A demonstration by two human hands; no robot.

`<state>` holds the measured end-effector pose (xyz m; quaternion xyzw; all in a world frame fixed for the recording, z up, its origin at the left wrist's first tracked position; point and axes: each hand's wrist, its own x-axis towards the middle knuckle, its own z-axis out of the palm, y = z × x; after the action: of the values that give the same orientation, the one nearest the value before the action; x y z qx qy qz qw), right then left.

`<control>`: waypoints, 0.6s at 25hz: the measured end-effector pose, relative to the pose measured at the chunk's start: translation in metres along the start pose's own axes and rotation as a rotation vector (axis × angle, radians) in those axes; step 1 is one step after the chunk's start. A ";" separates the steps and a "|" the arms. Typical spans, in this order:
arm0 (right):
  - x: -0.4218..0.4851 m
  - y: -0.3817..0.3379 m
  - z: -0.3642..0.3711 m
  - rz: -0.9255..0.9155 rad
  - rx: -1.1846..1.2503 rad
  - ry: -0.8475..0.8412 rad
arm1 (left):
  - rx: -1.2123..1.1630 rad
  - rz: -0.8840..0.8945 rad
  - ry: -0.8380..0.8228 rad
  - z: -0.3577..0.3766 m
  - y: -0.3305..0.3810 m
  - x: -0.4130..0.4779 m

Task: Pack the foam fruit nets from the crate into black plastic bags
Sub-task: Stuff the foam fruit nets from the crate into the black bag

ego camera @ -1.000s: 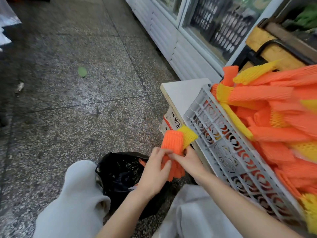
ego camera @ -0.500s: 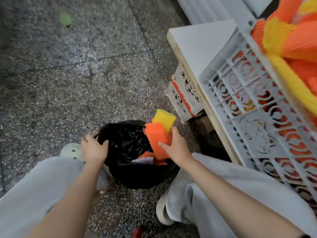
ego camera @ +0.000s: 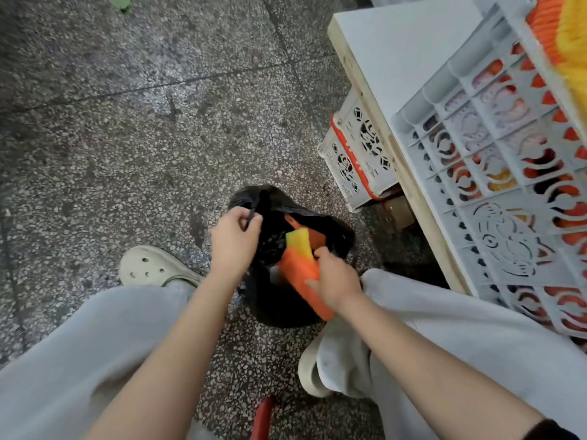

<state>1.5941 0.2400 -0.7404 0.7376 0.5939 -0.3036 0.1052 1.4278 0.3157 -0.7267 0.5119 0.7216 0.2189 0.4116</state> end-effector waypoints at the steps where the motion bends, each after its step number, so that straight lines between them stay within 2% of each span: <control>1: 0.006 -0.005 -0.008 -0.007 -0.008 0.062 | -0.002 0.015 -0.020 0.000 0.009 -0.010; 4: 0.020 -0.025 -0.023 -0.142 0.019 0.179 | -0.030 0.064 -0.078 -0.007 0.022 -0.032; 6: 0.026 -0.034 -0.021 -0.250 0.049 0.156 | -0.073 0.093 -0.104 -0.013 0.027 -0.041; 8: 0.030 -0.032 -0.012 -0.326 -0.036 0.057 | -0.120 0.106 -0.109 -0.020 0.031 -0.046; 11: 0.026 -0.016 0.000 -0.303 -0.106 0.003 | -0.137 0.088 -0.077 -0.028 0.029 -0.046; 13: 0.018 0.001 0.000 -0.248 -0.038 0.099 | -0.121 0.061 -0.028 -0.032 0.023 -0.044; 15: 0.015 0.024 -0.004 -0.104 -0.035 0.219 | -0.082 0.043 0.032 -0.035 0.017 -0.042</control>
<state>1.6194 0.2473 -0.7507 0.7325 0.6446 -0.2160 0.0366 1.4144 0.2874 -0.6783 0.5063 0.7072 0.2654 0.4160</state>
